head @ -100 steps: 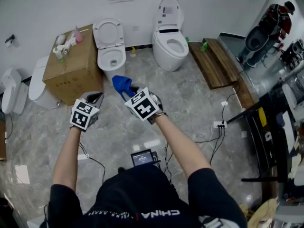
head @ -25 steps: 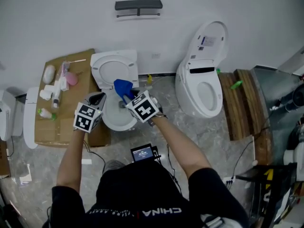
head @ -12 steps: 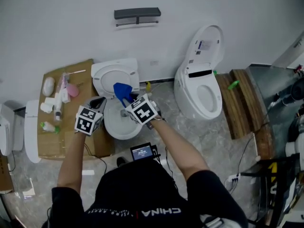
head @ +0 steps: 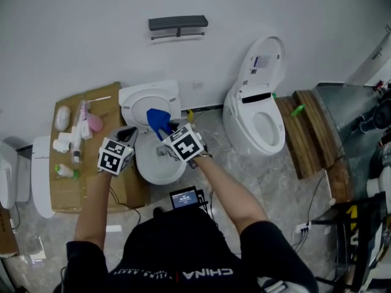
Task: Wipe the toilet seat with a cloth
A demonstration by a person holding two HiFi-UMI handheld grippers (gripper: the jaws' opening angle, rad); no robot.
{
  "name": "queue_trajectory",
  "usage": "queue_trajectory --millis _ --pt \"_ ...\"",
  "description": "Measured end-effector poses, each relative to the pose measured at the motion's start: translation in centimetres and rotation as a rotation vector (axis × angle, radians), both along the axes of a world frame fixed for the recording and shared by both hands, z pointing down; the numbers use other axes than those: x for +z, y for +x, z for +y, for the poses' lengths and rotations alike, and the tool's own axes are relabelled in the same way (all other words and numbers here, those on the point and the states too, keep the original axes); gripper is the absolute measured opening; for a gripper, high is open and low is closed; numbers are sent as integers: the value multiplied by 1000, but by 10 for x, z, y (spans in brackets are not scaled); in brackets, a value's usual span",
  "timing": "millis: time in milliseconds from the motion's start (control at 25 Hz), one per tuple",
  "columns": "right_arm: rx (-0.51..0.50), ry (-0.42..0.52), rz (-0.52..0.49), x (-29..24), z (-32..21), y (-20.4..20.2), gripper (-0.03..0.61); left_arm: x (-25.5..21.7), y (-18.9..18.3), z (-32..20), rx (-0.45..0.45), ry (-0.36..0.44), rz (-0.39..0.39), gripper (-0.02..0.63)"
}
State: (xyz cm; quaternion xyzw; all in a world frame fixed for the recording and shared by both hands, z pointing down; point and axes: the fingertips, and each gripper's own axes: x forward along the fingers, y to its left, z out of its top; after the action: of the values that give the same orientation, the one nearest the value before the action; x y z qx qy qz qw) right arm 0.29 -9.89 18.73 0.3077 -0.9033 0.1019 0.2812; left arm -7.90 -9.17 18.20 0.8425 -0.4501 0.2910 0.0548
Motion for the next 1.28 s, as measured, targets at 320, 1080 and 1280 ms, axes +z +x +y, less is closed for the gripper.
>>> queue_trajectory --millis 320,1080,1280 --pt "-31 4 21 4 -10 20 66 3 15 -5 -12 -18 5 12" --pt "58 9 -22 81 -115 -25 66 66 -20 -89 -28 16 42 12" --pt "112 17 -27 116 -160 -49 66 101 -49 -129 -21 26 61 12"
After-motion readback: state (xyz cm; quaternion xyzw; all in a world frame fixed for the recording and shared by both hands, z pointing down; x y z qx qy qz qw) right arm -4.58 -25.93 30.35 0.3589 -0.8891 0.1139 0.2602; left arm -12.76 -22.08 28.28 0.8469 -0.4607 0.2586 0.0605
